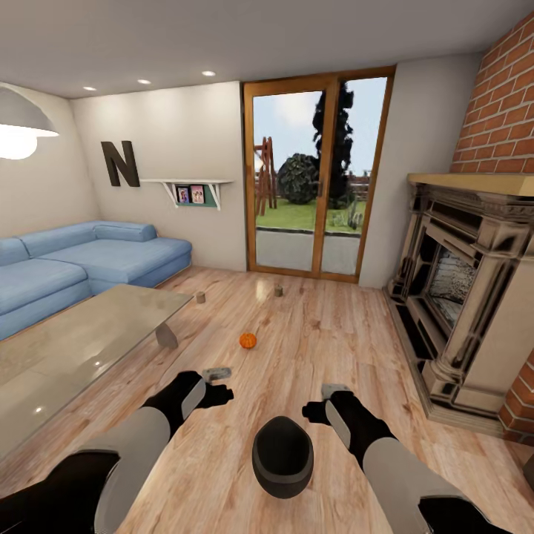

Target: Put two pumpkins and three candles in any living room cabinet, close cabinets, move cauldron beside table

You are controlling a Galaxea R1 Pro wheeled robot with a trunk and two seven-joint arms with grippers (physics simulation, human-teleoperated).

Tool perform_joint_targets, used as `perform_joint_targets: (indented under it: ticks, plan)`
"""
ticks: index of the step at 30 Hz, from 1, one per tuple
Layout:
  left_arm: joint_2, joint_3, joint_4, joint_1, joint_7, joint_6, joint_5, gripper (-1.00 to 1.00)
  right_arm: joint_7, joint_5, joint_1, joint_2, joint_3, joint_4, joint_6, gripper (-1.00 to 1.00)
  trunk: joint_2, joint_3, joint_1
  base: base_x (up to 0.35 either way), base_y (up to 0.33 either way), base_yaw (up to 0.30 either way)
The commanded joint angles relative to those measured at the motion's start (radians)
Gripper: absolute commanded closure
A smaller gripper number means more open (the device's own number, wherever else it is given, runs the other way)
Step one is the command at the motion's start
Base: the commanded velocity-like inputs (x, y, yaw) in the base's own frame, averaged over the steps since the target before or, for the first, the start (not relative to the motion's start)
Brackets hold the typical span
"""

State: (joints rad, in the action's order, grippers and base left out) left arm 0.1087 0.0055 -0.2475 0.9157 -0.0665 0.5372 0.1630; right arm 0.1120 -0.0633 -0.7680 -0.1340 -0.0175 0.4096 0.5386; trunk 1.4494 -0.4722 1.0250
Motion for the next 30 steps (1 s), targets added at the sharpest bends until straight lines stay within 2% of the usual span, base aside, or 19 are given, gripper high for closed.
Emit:
perform_joint_targets:
  ticks: [1,10,18,26,30]
  plan:
    - [0.001,0.000,-0.002,0.001,-0.007,0.007,0.010,-1.00,0.010,-0.007,-0.002,-0.001,-0.002,0.000,0.004,-1.00,0.001,-0.001,0.000,0.000,0.000,0.000]
    - [0.000,-0.001,-0.006,0.003,-0.004,0.013,0.009,-1.00,0.023,-0.007,-0.006,0.000,-0.004,-0.007,0.004,-1.00,0.001,-0.001,0.000,0.000,0.000,0.000]
    - [-0.001,-0.001,-0.008,0.003,0.004,0.013,0.009,-1.00,0.024,-0.009,-0.011,0.000,-0.006,-0.003,0.006,-1.00,0.057,-0.026,0.031,0.000,0.000,0.000]
    - [-0.001,-0.001,-0.008,0.003,0.004,0.015,0.010,-1.00,0.026,-0.039,-0.059,0.000,-0.007,-0.013,0.041,-1.00,0.113,-0.051,0.061,0.000,0.000,0.000]
    - [-0.001,-0.001,-0.016,0.003,0.004,0.054,0.011,-1.00,0.026,-0.042,-0.064,0.000,-0.007,-0.015,0.055,-1.00,0.141,-0.064,0.077,0.000,0.000,0.000]
